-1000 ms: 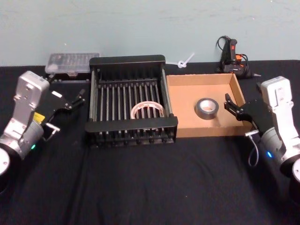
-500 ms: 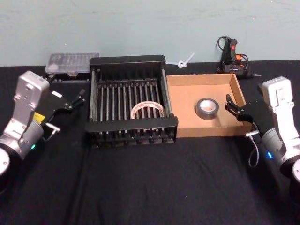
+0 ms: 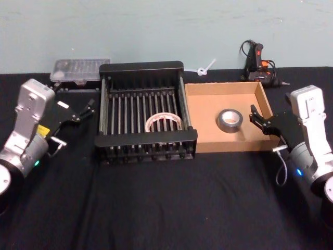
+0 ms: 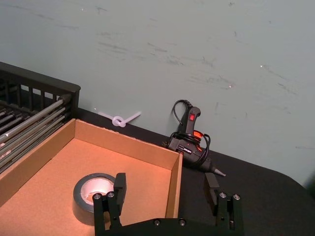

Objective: Pick up the white tape and place it into the black box , Pick up the silver tape and place it into the brown box.

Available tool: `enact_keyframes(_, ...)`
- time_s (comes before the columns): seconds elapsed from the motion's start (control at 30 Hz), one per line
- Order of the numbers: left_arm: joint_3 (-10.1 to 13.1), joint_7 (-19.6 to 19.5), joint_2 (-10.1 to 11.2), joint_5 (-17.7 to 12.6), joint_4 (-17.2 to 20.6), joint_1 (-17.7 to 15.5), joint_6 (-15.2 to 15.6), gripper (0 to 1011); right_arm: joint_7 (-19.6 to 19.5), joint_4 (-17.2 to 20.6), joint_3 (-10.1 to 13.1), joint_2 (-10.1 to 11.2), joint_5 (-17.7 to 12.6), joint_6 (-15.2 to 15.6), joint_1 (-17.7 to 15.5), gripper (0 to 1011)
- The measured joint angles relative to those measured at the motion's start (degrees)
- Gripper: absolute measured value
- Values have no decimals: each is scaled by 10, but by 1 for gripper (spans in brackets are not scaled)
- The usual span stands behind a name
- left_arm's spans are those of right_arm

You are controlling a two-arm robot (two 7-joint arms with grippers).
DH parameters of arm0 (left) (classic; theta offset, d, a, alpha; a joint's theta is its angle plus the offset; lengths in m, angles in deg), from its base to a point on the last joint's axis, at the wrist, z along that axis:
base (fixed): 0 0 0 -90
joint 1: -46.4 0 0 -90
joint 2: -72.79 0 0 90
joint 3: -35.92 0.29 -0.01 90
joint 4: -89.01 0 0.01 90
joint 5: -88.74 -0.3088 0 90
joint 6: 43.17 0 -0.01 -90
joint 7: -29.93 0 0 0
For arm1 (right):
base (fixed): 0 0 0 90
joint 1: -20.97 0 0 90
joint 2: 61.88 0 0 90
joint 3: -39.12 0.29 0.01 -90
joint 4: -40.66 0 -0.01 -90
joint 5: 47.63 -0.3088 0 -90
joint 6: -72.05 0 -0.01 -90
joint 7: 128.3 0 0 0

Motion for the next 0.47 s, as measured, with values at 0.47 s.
enact_keyframes(0.47,0,0,0,0,0,0,0,1001,0,0,0,0,0,0,0,1002)
